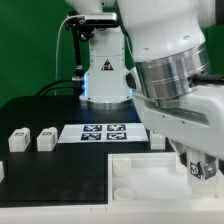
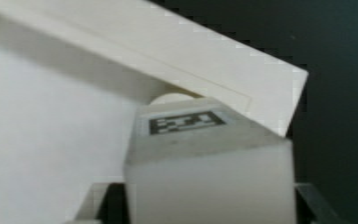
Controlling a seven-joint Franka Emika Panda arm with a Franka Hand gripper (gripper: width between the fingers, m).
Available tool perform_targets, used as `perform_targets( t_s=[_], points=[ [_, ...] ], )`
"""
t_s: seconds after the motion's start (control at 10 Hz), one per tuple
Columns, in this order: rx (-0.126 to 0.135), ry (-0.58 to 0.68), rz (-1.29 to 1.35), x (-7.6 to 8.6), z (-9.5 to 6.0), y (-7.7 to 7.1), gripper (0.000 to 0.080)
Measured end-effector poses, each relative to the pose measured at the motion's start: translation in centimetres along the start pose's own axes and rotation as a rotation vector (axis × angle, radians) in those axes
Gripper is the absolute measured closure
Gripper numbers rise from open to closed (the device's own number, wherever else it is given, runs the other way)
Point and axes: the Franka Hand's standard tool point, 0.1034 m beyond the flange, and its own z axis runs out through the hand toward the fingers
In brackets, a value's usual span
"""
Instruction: Assemble one leg
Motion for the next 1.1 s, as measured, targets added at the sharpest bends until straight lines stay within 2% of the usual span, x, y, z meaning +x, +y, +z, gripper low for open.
perform_targets(
  t_s=[0.2,0.5,0.6,0.7,0.8,1.1],
  points=[
    [0.010,-0.022,0.181,0.0,0.0,0.1,0.0496],
    [0.007,-0.022,0.113,-0.2,0.1,0.1,0.0485],
    [-0.011,-0.025,-0.005,-0.5,0.2,0.4,0.0308],
    [-0.037,-0.010,-0.241,-0.8,0.3,0.6,0.0185],
    [-0.049,0.000,-0.378,-1.0,0.3,0.6,0.0185],
    [-0.051,-0.005,-0.702,-0.7,0.3,0.7,0.0151]
  ],
)
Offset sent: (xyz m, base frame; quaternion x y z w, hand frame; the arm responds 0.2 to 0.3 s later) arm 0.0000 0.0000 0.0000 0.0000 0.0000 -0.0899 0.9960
